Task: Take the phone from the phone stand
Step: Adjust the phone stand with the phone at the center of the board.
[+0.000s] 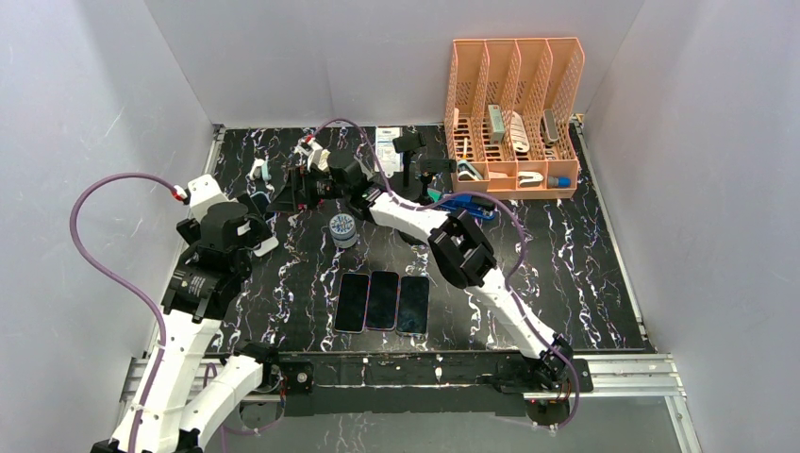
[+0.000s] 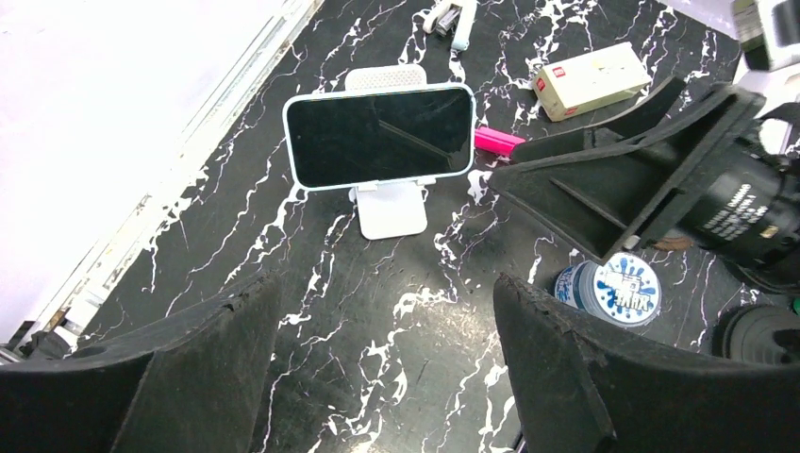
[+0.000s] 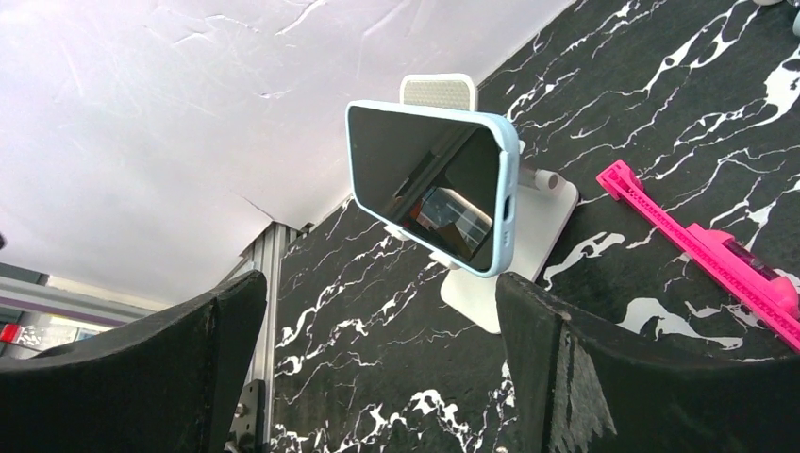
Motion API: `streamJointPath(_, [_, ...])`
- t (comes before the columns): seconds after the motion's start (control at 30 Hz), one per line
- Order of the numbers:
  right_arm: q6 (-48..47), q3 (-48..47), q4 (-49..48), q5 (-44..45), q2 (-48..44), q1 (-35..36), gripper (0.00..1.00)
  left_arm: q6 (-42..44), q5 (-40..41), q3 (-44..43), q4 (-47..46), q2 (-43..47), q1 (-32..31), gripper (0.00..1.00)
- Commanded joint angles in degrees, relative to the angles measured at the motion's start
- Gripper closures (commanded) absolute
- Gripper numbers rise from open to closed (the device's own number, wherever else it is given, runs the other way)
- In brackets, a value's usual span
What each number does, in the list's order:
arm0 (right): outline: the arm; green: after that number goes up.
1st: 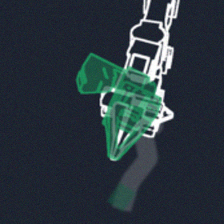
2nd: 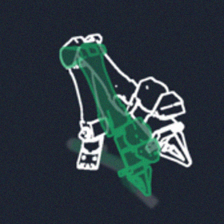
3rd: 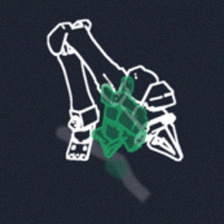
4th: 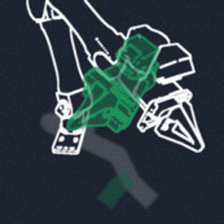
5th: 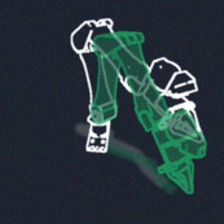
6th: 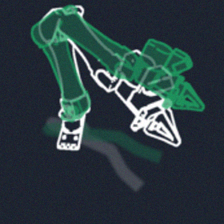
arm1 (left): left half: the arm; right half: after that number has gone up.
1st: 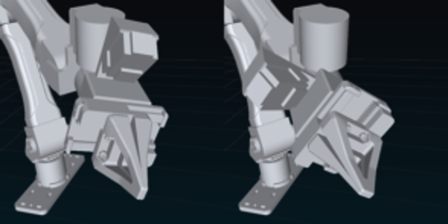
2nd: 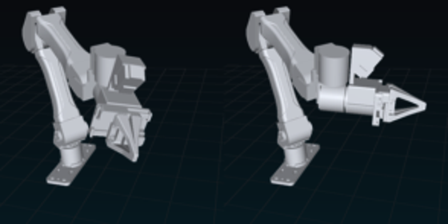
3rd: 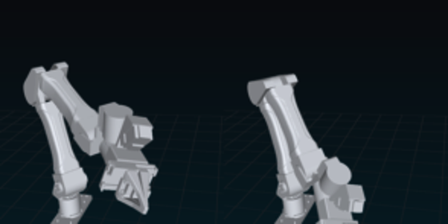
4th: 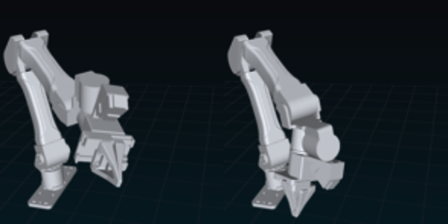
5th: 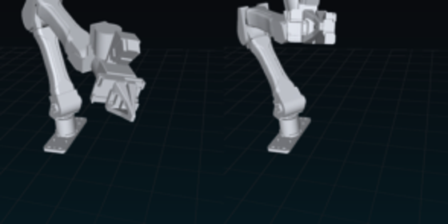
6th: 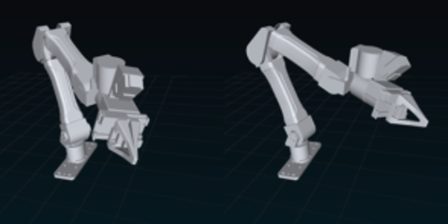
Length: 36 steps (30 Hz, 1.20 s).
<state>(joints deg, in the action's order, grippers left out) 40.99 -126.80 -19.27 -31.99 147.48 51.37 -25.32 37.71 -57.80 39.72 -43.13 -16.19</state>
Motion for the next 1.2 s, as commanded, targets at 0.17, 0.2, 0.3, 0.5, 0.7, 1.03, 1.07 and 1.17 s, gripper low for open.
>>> streamJointPath(0.17, [3.97,-6.28,-7.25,1.95,4.35,-0.3,0.01,-1.84,2.25,-0.63,0.63,0.37,-1.1,0.21])
streamJointPath(0.2, [4.2,-6.34,-7.64,2.28,4.65,-0.31,0.01,-1.84,2.42,-0.41,0.53,0.36,-1.07,0.21])
streamJointPath(0.3, [4.18,-6.04,-8.85,2.28,4.55,0.05,0.01,-1.68,3.04,0.29,0.34,0.39,-1.08,0.2])
streamJointPath(0.5, [0.99,2.14,-10.41,4.48,-4.31,1.03,0.01,-2.56,3.21,-0.57,0.26,-0.49,-1.1,0.2])
streamJointPath(0.7, [-2.49,12.84,-8.87,4.39,-15.16,2.67,0.02,-3.8,0.47,-6.27,0.7,-2.55,-1.13,0.21])
streamJointPath(1.03, [-8.05,46.26,-8.2,10.5,-41.68,7.02,0.04,0.89,-1.26,-17.44,6.13,-11.32,-1.18,0.2])
streamJointPath(1.07, [-8.22,50.47,-8.68,11.26,-44.67,7.07,0.04,1.28,-1.34,-18.07,6.59,-12.49,-1.2,0.2])
streamJointPath(1.17, [-8.84,62.67,-8.52,12.83,-53.93,7.49,0.04,2.98,-0.03,-18.34,6.89,-15.51,-1.13,0.19])
